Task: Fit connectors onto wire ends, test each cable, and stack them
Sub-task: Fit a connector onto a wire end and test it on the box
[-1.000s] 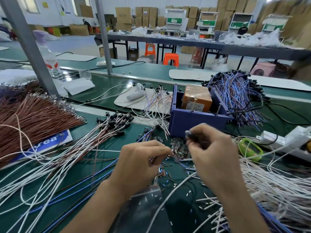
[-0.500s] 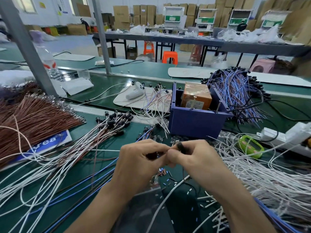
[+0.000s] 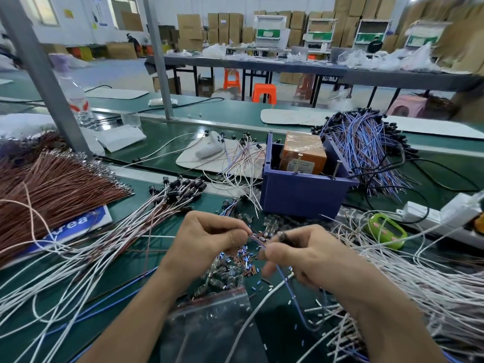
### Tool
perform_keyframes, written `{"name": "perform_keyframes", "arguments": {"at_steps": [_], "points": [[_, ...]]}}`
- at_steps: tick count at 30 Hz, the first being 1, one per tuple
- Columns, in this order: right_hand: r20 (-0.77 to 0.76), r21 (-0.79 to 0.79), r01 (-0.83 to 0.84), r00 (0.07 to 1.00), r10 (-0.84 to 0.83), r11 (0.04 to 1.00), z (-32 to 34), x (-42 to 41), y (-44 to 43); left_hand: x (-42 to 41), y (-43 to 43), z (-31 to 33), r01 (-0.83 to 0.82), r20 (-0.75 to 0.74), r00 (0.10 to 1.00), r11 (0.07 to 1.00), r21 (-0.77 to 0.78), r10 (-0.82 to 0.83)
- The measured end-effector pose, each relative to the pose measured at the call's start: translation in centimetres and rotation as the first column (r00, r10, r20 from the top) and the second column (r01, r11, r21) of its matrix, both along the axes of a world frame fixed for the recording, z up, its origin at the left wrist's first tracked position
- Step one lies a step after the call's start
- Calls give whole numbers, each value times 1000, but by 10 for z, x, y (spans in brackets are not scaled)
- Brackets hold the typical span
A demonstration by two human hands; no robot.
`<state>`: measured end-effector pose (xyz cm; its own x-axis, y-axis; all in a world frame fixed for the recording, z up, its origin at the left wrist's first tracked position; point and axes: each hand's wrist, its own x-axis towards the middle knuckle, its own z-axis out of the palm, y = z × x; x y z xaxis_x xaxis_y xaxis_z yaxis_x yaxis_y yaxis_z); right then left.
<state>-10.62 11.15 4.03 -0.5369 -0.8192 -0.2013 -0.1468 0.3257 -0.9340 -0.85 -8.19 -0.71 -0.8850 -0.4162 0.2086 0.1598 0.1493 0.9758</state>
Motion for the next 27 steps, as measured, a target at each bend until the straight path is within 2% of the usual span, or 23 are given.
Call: {"name": "perform_keyframes", "arguments": {"at_steps": [2,4,6,9,15,17,19,20,21,23,25,27], "points": [[7,-61,38,999,-38,997,-2,-1,-3,1,3,2,101,39,994,994,-32,-100],[37,-78,41,999,-38,996,-5,1,-6,0,6,2,121,75,990,990,-67,-116],[73,-104,82,995,-75,991,-8,2,-9,-1,7,1,78,83,994,995,-56,-73],[105,-102,156,984,-145,982,-12,2,-13,-3,3,0,-9,75,997,999,49,5],[150,-119,194,973,-176,974,-14,2,-14,-2,5,1,1,85,996,995,104,-10],[170,-126,217,966,-194,968,-14,1,-13,-3,2,6,-87,41,996,970,226,80],[190,-133,270,951,-243,953,-13,-1,-12,-1,-10,10,-210,2,974,902,378,226],[213,-145,310,937,-276,940,-13,-2,-11,1,-15,11,-263,-9,957,882,391,289],[244,-160,352,919,-309,922,-13,-2,-11,2,-17,11,-309,-9,943,882,355,334],[303,-194,426,883,-359,884,-14,-3,-13,1,-12,6,-364,-10,928,914,180,372],[348,-228,484,851,-394,845,-14,0,-16,-2,1,0,-343,-49,939,938,-51,341],[398,-254,533,818,-415,807,-16,2,-19,-4,13,-3,-303,-46,953,923,-238,301]]}}
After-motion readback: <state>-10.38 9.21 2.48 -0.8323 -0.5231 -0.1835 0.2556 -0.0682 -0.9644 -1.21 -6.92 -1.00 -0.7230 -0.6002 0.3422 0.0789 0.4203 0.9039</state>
